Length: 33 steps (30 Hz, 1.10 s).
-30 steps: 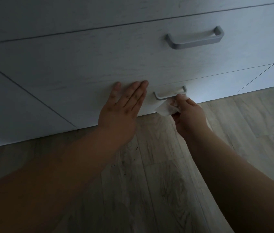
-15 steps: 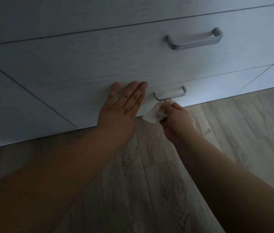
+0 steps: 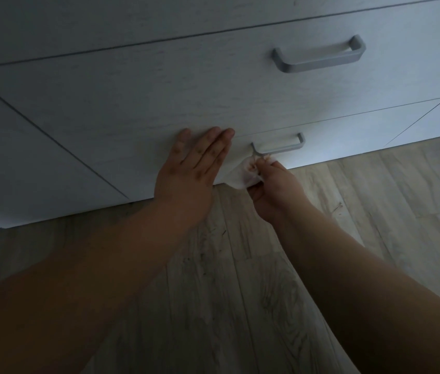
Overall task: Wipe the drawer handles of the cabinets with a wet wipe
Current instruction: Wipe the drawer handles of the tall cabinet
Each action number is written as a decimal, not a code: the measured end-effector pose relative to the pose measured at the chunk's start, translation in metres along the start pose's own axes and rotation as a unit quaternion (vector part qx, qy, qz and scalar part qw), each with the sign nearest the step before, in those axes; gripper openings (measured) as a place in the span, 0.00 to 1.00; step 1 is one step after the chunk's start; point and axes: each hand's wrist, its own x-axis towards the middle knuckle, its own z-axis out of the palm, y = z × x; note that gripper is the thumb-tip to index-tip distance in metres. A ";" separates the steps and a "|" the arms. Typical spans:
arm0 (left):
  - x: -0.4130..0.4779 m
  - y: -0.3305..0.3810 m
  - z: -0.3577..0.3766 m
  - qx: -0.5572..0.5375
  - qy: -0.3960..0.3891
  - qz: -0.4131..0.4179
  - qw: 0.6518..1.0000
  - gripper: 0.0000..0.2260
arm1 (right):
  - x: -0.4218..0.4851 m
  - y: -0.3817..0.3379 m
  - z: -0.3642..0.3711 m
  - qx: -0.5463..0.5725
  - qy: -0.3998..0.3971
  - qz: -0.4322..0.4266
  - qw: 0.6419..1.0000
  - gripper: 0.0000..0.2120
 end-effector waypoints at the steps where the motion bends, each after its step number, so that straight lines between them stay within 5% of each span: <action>1: -0.003 -0.001 0.002 -0.004 -0.002 -0.002 1.000 0.35 | -0.001 0.001 0.000 -0.004 -0.007 0.004 1.000 0.10; 17: -0.025 -0.004 -0.008 -0.154 -0.137 -0.040 0.978 0.42 | 0.011 0.001 0.001 0.001 -0.041 0.006 0.999 0.13; 33: -0.043 0.005 -0.008 -0.196 -0.137 -0.167 0.956 0.38 | -0.003 0.004 0.016 -0.010 -0.020 0.031 0.999 0.08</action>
